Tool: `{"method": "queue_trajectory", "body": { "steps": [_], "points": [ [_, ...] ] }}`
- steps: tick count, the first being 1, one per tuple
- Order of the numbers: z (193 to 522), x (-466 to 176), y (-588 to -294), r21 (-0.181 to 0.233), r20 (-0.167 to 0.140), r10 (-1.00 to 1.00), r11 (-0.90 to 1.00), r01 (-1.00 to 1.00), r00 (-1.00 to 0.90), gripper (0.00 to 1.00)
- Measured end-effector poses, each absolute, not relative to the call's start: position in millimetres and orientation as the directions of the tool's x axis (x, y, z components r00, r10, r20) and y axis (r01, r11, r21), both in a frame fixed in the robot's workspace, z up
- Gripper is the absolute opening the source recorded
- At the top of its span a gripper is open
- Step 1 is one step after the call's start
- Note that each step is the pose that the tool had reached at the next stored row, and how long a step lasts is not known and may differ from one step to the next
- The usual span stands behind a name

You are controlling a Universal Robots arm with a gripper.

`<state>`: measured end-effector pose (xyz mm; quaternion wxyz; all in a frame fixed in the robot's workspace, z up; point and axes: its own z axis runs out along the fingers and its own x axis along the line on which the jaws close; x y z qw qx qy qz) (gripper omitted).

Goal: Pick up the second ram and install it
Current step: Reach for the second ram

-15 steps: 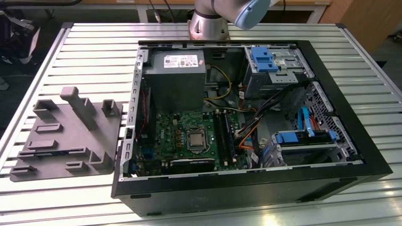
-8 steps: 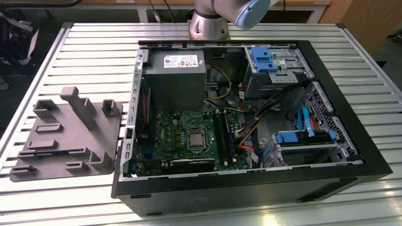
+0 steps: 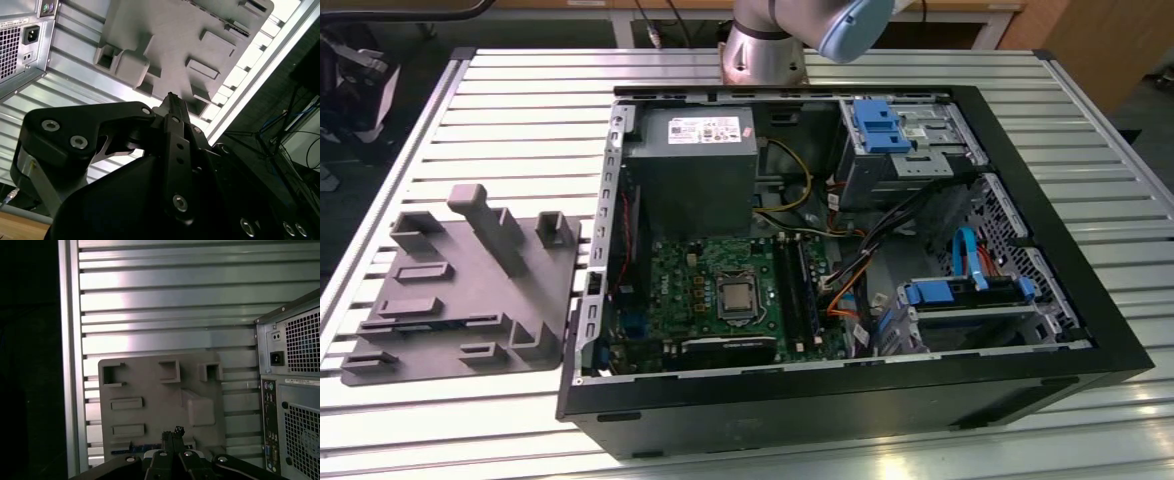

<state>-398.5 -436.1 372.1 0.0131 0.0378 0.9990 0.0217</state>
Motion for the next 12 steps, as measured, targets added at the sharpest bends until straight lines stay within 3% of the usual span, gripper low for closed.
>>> {"method": "queue_trajectory", "body": {
  "steps": [12],
  "points": [
    [369.8,-400.8,-439.5,0.044,-0.024,0.076,0.996,0.075,-0.997,0.11]
  ]
}}
